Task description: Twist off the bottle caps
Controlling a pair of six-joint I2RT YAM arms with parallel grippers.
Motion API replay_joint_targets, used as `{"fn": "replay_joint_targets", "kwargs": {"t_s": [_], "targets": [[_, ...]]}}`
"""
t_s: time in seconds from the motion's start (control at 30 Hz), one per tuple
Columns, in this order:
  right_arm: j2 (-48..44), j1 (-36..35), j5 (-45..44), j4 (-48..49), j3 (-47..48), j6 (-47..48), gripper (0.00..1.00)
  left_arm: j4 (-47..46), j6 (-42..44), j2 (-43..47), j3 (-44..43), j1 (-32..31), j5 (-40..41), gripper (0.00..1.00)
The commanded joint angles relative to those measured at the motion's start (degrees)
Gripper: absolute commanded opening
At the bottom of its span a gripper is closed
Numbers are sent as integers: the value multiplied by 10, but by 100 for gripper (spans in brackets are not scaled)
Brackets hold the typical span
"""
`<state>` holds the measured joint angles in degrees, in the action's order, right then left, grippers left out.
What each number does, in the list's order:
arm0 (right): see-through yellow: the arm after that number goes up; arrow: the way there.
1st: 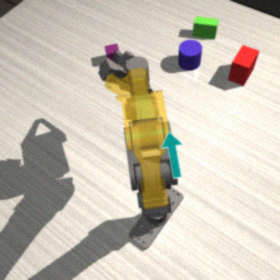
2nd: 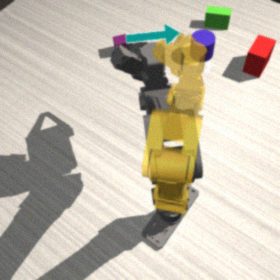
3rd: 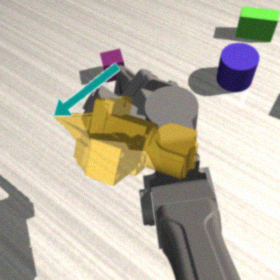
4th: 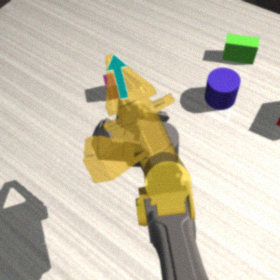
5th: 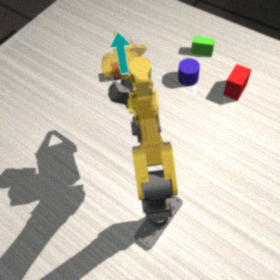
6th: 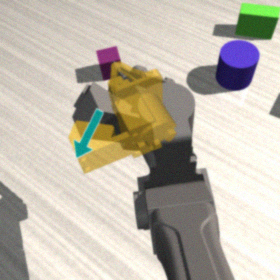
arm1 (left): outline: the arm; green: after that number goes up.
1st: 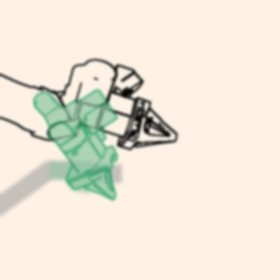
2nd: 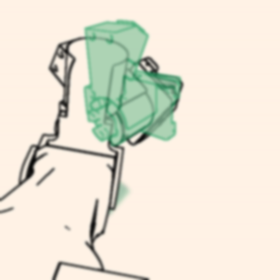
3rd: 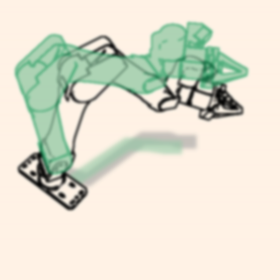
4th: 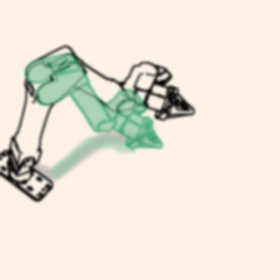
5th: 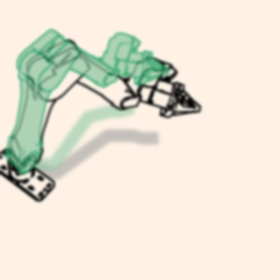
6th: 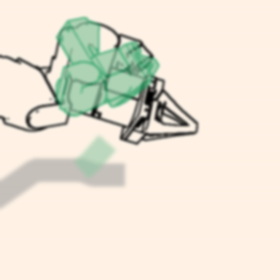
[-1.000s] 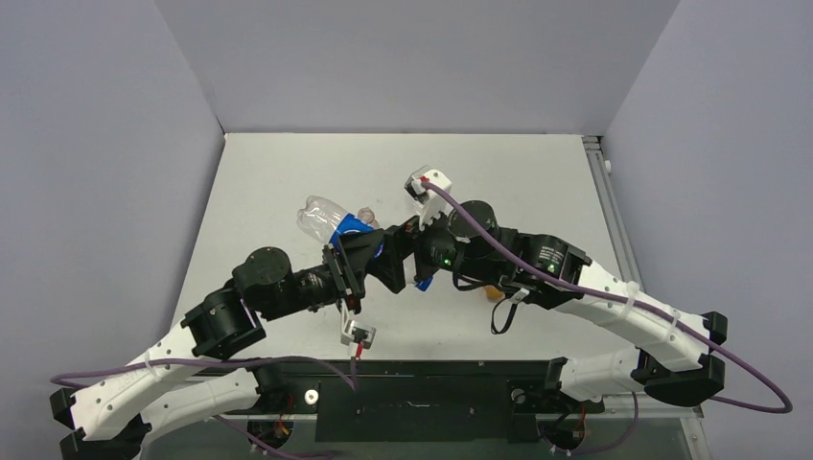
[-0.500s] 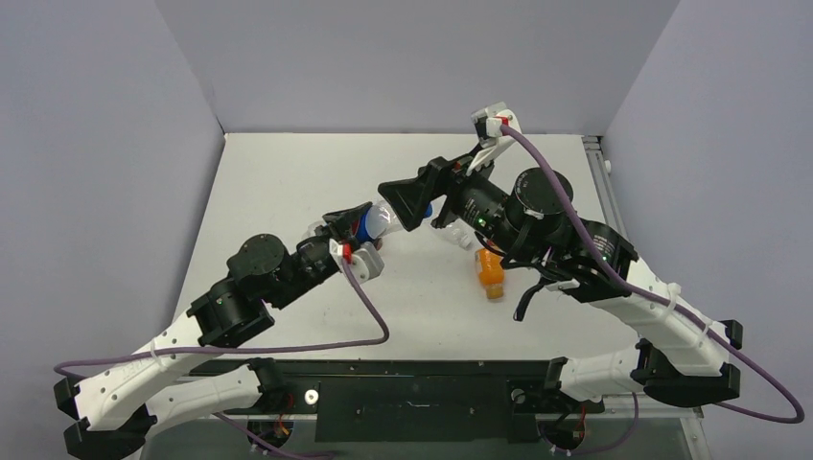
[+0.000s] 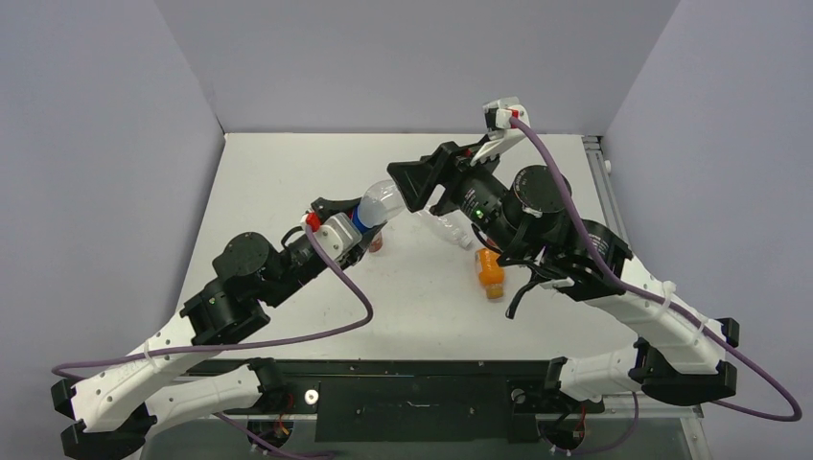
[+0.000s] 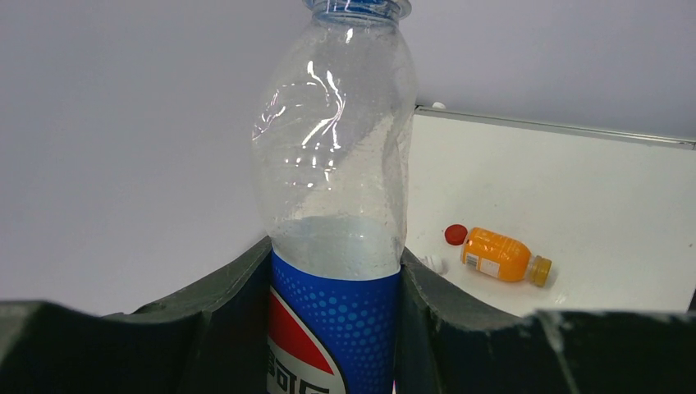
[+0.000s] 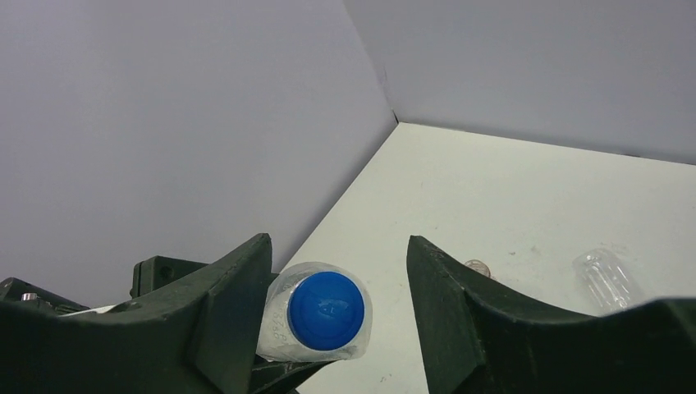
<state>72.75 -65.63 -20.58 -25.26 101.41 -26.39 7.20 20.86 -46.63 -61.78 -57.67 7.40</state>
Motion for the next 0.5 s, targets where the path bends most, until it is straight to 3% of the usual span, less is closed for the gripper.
{"fn": "replay_joint_targets", "kwargs": {"t_s": [0.0, 0.33, 0.47], "targets": [[15, -2, 4, 28, 22, -18, 55, -44, -29, 4, -29, -1, 20, 33], [34, -2, 30, 45, 36, -46, 44, -50, -65, -8, -47, 10, 49, 33], [34, -2, 28, 54, 33, -49, 35, -44, -74, -11, -54, 16, 44, 33]]}}
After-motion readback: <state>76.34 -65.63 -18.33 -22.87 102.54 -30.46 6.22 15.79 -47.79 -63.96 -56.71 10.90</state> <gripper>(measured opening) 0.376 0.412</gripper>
